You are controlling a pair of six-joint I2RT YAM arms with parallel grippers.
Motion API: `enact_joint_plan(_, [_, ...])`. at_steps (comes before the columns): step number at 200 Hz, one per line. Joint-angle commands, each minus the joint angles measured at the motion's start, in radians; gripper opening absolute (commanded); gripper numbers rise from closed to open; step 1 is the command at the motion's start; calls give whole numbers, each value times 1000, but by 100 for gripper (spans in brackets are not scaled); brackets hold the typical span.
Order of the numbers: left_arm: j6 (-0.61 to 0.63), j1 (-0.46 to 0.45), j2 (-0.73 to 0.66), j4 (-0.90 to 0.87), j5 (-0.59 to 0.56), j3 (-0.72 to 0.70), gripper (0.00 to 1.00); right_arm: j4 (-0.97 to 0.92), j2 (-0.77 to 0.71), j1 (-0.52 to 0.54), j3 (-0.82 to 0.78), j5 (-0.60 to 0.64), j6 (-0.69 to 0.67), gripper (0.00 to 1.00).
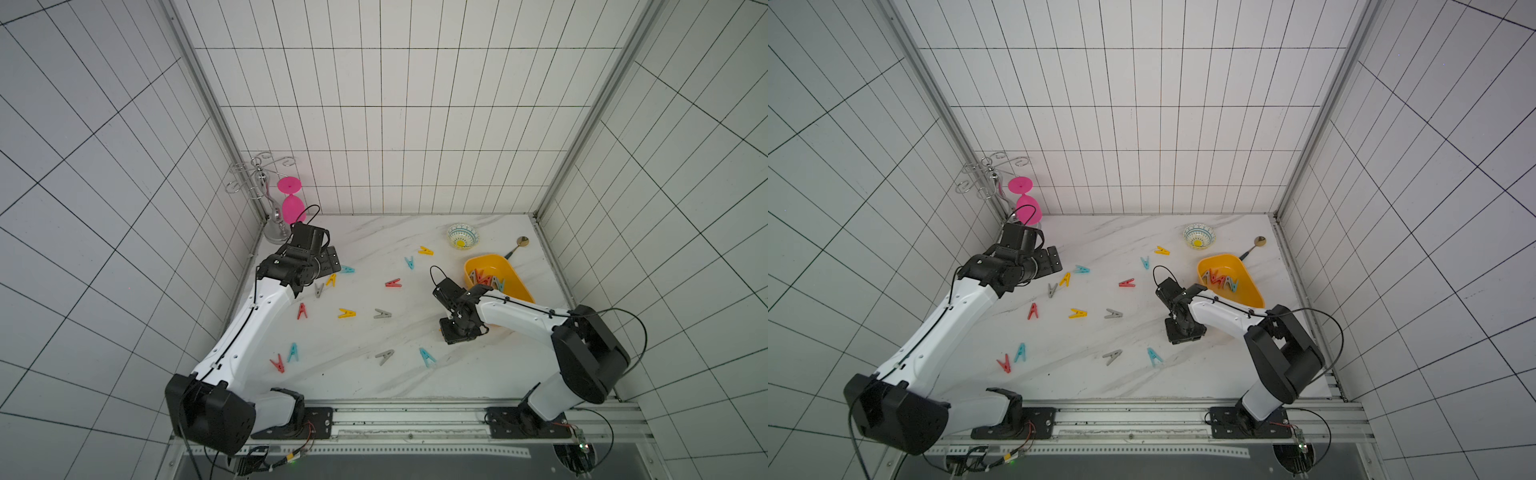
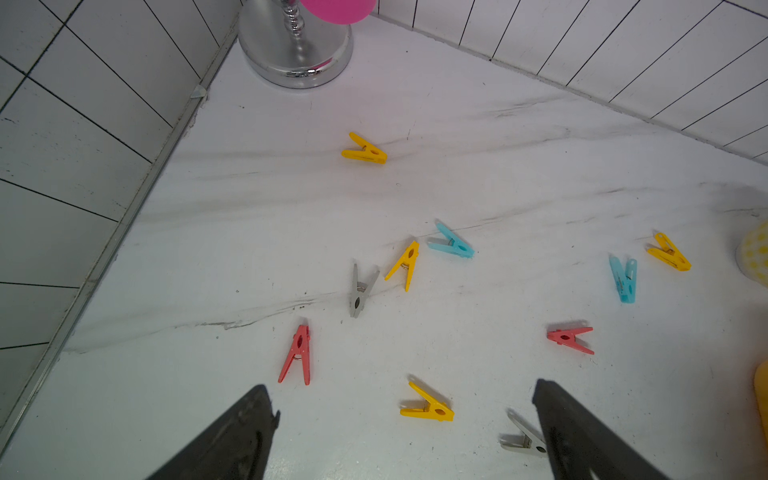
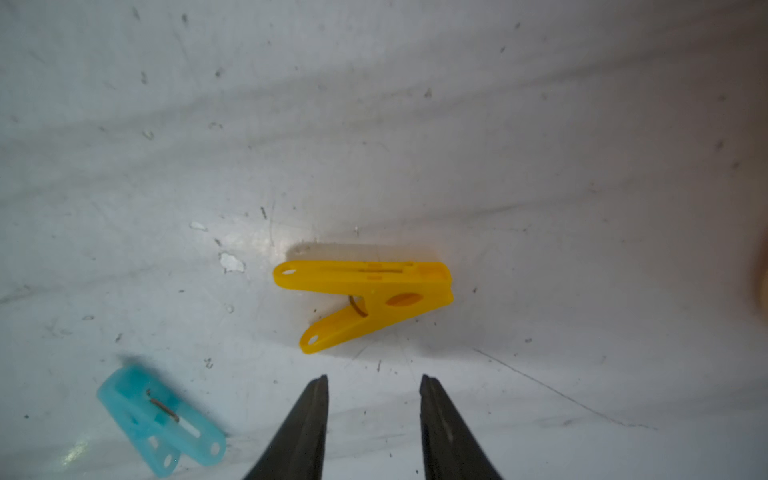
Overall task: Put the clothespins into the storage box
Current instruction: Pick up the clothespin from the center of the board.
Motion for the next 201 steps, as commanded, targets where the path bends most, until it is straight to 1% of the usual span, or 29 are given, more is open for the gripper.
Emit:
enact_joint_plan(1, [1,-3,-21,3,-17,2,99,12,38,17,5,50,27,40])
enact_joint_plan(62, [4,-3,-22,6,-21,1,99,42,104,18,93,112,20,40])
enact_joint_plan(112, [12,-3,-18,8,-28,-3,99,-4,183,14,174,178,-26,47])
enact_joint_plan(165, [13,-1,-18,7,-27,5,99,-21,202,-2,213,188,-103,53])
enact_joint_plan(186, [16,-2,-15,4,-28,13,99,0,199,-10,218,178,-152,55])
enact_joint_plan(201, [16,-1,-12,2,-27,19,99,11,203,-13,226,149,-191,55])
